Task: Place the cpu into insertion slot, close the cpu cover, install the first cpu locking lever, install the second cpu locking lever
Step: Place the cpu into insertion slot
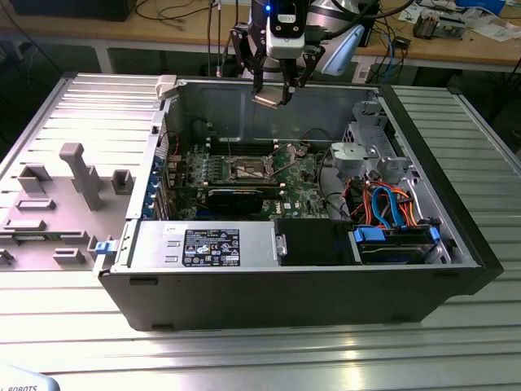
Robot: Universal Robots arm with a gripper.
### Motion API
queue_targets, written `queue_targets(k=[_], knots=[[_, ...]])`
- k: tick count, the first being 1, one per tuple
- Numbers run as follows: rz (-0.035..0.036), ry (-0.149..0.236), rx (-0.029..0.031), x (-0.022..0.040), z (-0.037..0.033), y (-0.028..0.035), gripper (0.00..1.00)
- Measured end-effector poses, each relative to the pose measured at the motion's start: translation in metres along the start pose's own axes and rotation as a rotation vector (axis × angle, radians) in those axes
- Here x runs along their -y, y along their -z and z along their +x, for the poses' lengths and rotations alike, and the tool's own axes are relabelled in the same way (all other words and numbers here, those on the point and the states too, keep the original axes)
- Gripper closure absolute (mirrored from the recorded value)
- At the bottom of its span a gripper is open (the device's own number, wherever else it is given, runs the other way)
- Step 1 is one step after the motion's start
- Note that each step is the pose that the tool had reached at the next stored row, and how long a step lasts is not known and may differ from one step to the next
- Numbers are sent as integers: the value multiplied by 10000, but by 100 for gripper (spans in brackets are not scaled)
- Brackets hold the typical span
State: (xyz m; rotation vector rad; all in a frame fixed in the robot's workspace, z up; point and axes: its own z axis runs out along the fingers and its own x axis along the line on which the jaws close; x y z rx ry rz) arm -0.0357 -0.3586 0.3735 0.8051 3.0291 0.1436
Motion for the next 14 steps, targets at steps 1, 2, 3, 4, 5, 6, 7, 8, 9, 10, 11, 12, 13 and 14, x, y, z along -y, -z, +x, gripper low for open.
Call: queue_targets(k=[1,2,3,4,5,6,7,8,9,10,11,12,13,14], knots=[[0,-45,4,0,0,0,46],[-3,-132,12,0,0,0,46],[-5,-208,18,0,1,0,46],[-6,-343,30,0,0,0,46],[-9,-474,42,1,2,-1,46],[-9,-512,46,1,2,-1,46],[-10,-525,47,1,2,-1,46],[-10,-526,47,1,2,-1,46],[-10,-529,48,1,2,-1,46],[-10,-533,48,1,2,-1,46],[-10,-533,48,1,2,-1,46],[-10,-534,48,1,2,-1,46],[-10,-534,48,1,2,-2,46],[-11,-534,48,1,2,-2,46]])
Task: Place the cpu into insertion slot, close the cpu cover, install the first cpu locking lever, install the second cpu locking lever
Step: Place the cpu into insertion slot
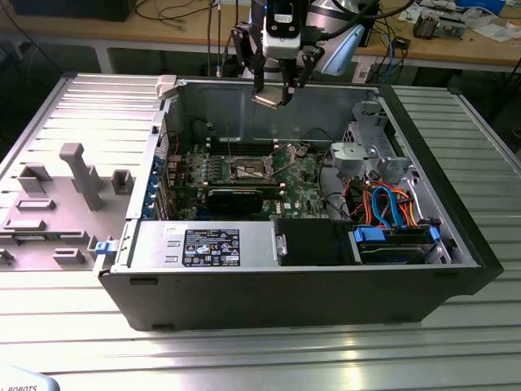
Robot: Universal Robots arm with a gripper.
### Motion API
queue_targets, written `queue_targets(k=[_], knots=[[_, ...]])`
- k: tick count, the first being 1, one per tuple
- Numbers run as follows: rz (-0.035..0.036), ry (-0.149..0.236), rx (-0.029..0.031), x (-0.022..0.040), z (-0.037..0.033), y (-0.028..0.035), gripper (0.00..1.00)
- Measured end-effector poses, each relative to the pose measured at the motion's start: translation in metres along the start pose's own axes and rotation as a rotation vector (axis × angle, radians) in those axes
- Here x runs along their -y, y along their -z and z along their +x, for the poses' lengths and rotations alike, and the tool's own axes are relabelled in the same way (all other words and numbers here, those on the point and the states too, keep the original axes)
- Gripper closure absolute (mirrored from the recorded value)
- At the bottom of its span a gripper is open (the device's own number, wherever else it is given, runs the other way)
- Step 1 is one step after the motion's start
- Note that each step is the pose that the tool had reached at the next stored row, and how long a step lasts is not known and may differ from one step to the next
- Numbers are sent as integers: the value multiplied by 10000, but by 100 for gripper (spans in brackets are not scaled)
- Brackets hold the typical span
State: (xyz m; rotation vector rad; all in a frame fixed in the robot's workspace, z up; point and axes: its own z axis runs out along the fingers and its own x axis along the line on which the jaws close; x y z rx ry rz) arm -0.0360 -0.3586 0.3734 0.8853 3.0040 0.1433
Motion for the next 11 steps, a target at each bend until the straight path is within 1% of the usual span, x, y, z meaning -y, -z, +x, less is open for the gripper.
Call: queue_targets(k=[7,11], knots=[[-1,-18,2,0,0,0,46],[-5,-247,22,0,0,0,46]])
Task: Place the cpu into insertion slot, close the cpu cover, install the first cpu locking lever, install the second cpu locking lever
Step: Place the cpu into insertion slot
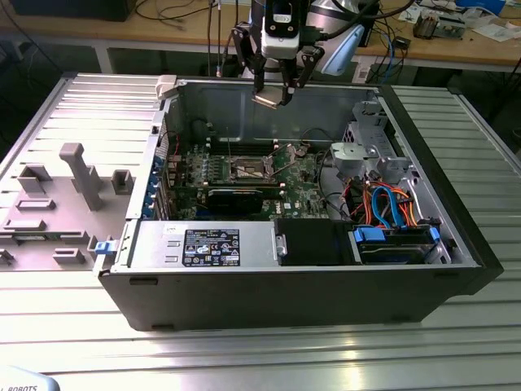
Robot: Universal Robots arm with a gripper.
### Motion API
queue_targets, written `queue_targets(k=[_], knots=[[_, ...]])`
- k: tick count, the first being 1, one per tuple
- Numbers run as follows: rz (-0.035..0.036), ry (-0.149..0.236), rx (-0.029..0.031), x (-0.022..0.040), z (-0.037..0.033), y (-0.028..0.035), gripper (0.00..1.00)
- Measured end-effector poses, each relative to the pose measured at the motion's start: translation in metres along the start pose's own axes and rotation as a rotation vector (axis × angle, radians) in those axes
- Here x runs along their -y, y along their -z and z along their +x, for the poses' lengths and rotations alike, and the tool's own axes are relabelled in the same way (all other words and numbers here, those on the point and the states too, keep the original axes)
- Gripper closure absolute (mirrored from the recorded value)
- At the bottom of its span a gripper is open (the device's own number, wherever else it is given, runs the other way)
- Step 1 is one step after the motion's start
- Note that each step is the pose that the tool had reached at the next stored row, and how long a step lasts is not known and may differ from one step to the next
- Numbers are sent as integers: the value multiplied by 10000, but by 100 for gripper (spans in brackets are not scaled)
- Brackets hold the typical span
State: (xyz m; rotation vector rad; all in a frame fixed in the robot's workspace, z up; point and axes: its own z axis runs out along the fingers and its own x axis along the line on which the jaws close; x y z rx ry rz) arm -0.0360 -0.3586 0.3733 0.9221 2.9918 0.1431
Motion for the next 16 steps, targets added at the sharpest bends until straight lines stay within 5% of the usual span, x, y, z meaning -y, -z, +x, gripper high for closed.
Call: queue_targets(k=[11,16], knots=[[-24,-1266,114,1,0,-8,46],[-30,-1507,135,11,15,-8,46]])
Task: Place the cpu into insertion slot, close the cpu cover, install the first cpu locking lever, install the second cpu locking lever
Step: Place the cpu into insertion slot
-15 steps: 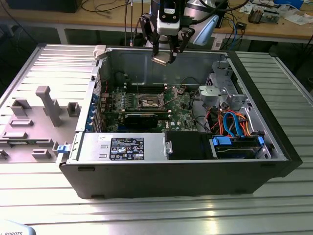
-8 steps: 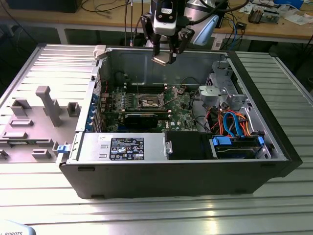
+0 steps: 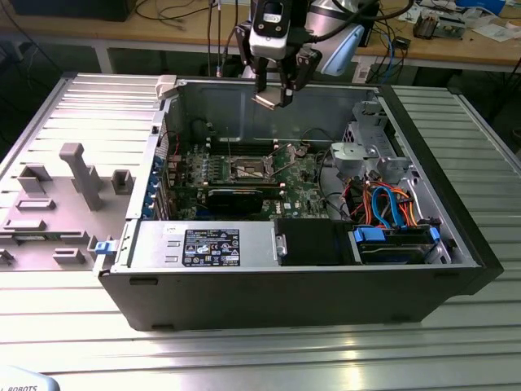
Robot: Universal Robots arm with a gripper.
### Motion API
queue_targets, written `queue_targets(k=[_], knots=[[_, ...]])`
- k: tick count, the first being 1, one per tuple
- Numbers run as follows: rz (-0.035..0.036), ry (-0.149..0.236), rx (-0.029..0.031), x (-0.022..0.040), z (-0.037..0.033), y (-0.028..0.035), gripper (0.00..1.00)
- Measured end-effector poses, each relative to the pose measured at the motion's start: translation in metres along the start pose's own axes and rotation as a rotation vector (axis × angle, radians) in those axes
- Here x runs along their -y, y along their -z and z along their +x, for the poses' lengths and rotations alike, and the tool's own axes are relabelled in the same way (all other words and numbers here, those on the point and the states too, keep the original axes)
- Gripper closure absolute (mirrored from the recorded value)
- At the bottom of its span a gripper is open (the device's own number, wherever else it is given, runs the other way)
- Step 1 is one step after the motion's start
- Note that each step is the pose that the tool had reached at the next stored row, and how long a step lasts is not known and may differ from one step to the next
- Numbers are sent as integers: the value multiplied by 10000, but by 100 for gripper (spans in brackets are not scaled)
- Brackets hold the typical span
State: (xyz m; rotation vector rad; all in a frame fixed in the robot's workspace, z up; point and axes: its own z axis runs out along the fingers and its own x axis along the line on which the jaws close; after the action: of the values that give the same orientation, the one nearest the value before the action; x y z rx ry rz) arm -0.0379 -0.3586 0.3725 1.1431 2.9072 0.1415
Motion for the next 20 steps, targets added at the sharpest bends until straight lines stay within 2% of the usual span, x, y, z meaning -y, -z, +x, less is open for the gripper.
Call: queue_targets(k=[9,15,20], knots=[[-2,-130,12,2,2,0,46],[-9,-456,41,2,2,0,46],[-9,-476,43,2,2,0,46]])
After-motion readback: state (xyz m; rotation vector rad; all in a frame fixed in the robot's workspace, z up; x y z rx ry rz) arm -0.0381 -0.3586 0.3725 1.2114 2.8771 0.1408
